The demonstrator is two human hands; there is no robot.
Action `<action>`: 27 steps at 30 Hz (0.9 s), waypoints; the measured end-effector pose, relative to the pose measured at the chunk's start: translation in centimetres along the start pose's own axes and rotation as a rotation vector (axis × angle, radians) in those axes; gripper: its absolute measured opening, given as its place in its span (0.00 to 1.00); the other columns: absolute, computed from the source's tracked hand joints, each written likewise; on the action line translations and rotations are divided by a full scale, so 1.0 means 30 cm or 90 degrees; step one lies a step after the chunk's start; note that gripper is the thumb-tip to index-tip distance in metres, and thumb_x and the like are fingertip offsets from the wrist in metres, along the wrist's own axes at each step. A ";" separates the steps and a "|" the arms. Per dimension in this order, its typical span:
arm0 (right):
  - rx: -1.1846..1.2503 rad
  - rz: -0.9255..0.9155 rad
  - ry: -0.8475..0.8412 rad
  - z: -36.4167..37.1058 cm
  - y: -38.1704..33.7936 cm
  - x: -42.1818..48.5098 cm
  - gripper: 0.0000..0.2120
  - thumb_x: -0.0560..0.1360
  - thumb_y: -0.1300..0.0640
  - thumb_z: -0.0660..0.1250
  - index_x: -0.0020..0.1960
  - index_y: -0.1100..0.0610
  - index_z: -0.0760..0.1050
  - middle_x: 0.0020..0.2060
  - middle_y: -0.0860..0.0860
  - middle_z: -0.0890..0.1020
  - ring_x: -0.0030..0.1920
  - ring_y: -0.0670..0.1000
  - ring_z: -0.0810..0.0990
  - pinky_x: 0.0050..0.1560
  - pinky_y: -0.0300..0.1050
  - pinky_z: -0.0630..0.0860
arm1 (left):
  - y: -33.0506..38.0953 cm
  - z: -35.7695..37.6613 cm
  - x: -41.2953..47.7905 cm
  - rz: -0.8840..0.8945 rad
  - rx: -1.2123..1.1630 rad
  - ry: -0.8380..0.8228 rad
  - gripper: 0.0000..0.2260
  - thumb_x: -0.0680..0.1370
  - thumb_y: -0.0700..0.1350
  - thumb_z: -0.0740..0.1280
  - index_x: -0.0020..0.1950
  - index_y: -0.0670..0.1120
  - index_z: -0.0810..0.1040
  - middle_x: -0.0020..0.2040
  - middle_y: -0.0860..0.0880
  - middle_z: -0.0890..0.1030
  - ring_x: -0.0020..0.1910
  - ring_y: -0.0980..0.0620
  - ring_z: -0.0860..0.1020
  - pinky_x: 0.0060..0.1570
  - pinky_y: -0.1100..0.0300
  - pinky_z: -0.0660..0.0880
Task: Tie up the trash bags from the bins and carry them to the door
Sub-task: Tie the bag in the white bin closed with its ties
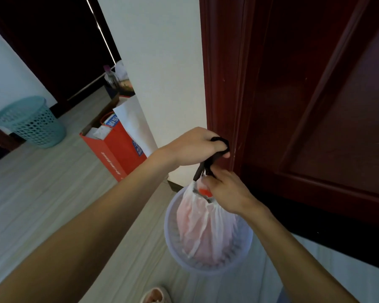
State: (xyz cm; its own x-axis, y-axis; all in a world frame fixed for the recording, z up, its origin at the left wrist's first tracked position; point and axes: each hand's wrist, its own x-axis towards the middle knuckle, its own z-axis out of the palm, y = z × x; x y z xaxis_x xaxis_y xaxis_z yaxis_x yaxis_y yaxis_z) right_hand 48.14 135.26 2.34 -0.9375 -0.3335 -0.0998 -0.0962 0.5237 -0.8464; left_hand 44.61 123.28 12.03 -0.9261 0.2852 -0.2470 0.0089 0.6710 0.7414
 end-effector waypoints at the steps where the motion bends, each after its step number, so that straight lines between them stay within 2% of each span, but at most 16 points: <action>1: 0.004 -0.002 -0.012 0.006 -0.004 -0.005 0.09 0.77 0.51 0.63 0.42 0.54 0.70 0.32 0.51 0.77 0.37 0.54 0.78 0.43 0.54 0.75 | 0.002 -0.005 0.006 0.000 -0.017 0.002 0.09 0.77 0.46 0.66 0.43 0.50 0.86 0.44 0.49 0.85 0.43 0.52 0.81 0.50 0.59 0.78; 3: -0.039 -0.018 -0.003 0.035 -0.002 -0.007 0.18 0.75 0.35 0.60 0.52 0.49 0.74 0.35 0.49 0.82 0.39 0.48 0.82 0.46 0.49 0.79 | 0.003 -0.008 0.013 0.002 -0.037 -0.017 0.07 0.76 0.44 0.67 0.44 0.50 0.86 0.41 0.49 0.85 0.37 0.54 0.80 0.41 0.58 0.80; 4: -0.068 -0.024 0.024 0.049 -0.005 -0.004 0.24 0.75 0.30 0.56 0.53 0.49 0.77 0.35 0.47 0.84 0.41 0.48 0.83 0.49 0.50 0.79 | 0.003 -0.006 0.015 0.002 -0.040 -0.032 0.07 0.75 0.43 0.67 0.44 0.49 0.86 0.38 0.52 0.84 0.37 0.55 0.81 0.38 0.59 0.80; 6: -0.089 -0.026 0.074 0.060 -0.002 0.015 0.27 0.78 0.33 0.52 0.46 0.51 0.81 0.32 0.44 0.84 0.41 0.50 0.84 0.49 0.51 0.78 | -0.006 -0.005 0.017 0.003 -0.049 -0.047 0.07 0.75 0.41 0.68 0.46 0.49 0.85 0.38 0.55 0.83 0.42 0.50 0.83 0.40 0.59 0.81; 9: -0.027 -0.003 0.081 0.047 0.004 0.030 0.25 0.81 0.40 0.52 0.38 0.49 0.82 0.31 0.44 0.83 0.38 0.49 0.83 0.47 0.48 0.78 | -0.046 -0.036 0.002 0.009 -0.198 -0.078 0.09 0.76 0.38 0.68 0.52 0.47 0.84 0.46 0.49 0.83 0.45 0.49 0.81 0.48 0.55 0.79; 10: 0.035 0.018 0.068 0.041 0.011 0.034 0.28 0.82 0.39 0.51 0.35 0.51 0.80 0.31 0.46 0.83 0.35 0.49 0.82 0.45 0.47 0.78 | -0.070 -0.047 -0.005 0.013 -0.286 -0.067 0.11 0.76 0.36 0.68 0.54 0.47 0.83 0.49 0.47 0.82 0.46 0.51 0.80 0.49 0.55 0.78; 12: 0.229 0.085 0.033 0.021 0.024 0.038 0.32 0.82 0.39 0.49 0.31 0.57 0.76 0.24 0.49 0.79 0.26 0.48 0.75 0.35 0.41 0.73 | -0.144 -0.045 -0.012 -0.003 -0.428 0.045 0.15 0.74 0.34 0.67 0.57 0.49 0.81 0.54 0.50 0.81 0.51 0.51 0.80 0.48 0.56 0.77; 14: 0.398 0.148 0.013 -0.006 0.044 0.035 0.32 0.83 0.41 0.49 0.30 0.61 0.71 0.18 0.48 0.70 0.20 0.46 0.65 0.26 0.37 0.62 | -0.234 -0.006 -0.015 -0.046 -0.381 0.170 0.19 0.72 0.33 0.66 0.59 0.50 0.79 0.57 0.53 0.80 0.55 0.51 0.78 0.49 0.58 0.73; 15: 0.486 0.170 0.004 -0.019 0.060 0.035 0.32 0.83 0.42 0.50 0.29 0.61 0.69 0.17 0.48 0.67 0.19 0.45 0.61 0.24 0.37 0.59 | -0.270 0.029 -0.023 -0.064 -0.323 0.162 0.21 0.72 0.32 0.66 0.61 0.51 0.77 0.60 0.54 0.79 0.57 0.52 0.77 0.50 0.59 0.72; 17: 0.622 0.182 -0.027 -0.039 0.090 0.036 0.30 0.83 0.44 0.52 0.27 0.60 0.68 0.18 0.48 0.66 0.18 0.44 0.59 0.22 0.35 0.56 | -0.307 0.110 -0.043 -0.048 -0.233 0.024 0.24 0.71 0.32 0.69 0.64 0.52 0.75 0.64 0.56 0.76 0.61 0.55 0.74 0.55 0.62 0.71; 18: 0.649 0.181 -0.044 -0.042 0.105 0.038 0.31 0.83 0.44 0.51 0.26 0.60 0.68 0.18 0.48 0.65 0.19 0.44 0.58 0.21 0.35 0.55 | -0.309 0.144 -0.048 -0.022 -0.212 -0.048 0.24 0.71 0.34 0.71 0.63 0.53 0.76 0.64 0.57 0.76 0.62 0.58 0.74 0.58 0.64 0.71; 20: 0.646 0.195 -0.064 -0.047 0.117 0.036 0.34 0.82 0.42 0.50 0.24 0.59 0.68 0.19 0.49 0.63 0.19 0.45 0.58 0.23 0.37 0.56 | -0.315 0.207 -0.030 0.032 -0.220 -0.128 0.17 0.71 0.39 0.74 0.58 0.52 0.80 0.60 0.55 0.80 0.61 0.59 0.77 0.64 0.58 0.72; 21: 0.637 0.206 -0.073 -0.048 0.126 0.033 0.35 0.82 0.41 0.50 0.23 0.59 0.68 0.18 0.50 0.63 0.19 0.45 0.60 0.25 0.38 0.57 | -0.314 0.229 -0.021 0.038 -0.210 -0.134 0.14 0.71 0.45 0.74 0.56 0.51 0.81 0.58 0.54 0.82 0.61 0.57 0.78 0.65 0.53 0.73; 23: 0.643 0.219 -0.086 -0.062 0.142 0.020 0.33 0.82 0.43 0.53 0.23 0.59 0.69 0.18 0.50 0.65 0.19 0.46 0.62 0.28 0.38 0.60 | -0.322 0.240 0.001 0.040 -0.155 -0.117 0.16 0.70 0.56 0.73 0.54 0.51 0.82 0.54 0.54 0.84 0.58 0.56 0.80 0.65 0.50 0.73; 24: 0.659 0.221 -0.094 -0.074 0.146 0.011 0.29 0.80 0.46 0.57 0.24 0.59 0.71 0.20 0.51 0.66 0.20 0.45 0.61 0.29 0.37 0.58 | -0.330 0.239 0.012 0.043 -0.132 -0.109 0.16 0.70 0.57 0.73 0.53 0.50 0.83 0.52 0.55 0.85 0.56 0.56 0.81 0.64 0.52 0.74; 27: 0.664 0.216 -0.131 -0.105 0.176 -0.021 0.17 0.74 0.50 0.67 0.31 0.58 0.77 0.26 0.51 0.69 0.26 0.45 0.60 0.34 0.39 0.53 | -0.364 0.221 0.028 0.048 -0.128 -0.112 0.04 0.74 0.47 0.74 0.47 0.53 0.85 0.44 0.60 0.85 0.49 0.63 0.81 0.57 0.60 0.74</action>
State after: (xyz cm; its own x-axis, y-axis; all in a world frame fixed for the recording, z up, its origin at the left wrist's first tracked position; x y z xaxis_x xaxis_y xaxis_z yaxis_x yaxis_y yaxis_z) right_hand 47.15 140.70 -0.41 -0.7788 -0.4725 -0.4126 0.5734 -0.2696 -0.7736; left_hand 46.22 120.73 -0.40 -0.8462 0.4545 -0.2783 -0.0163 0.4998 0.8660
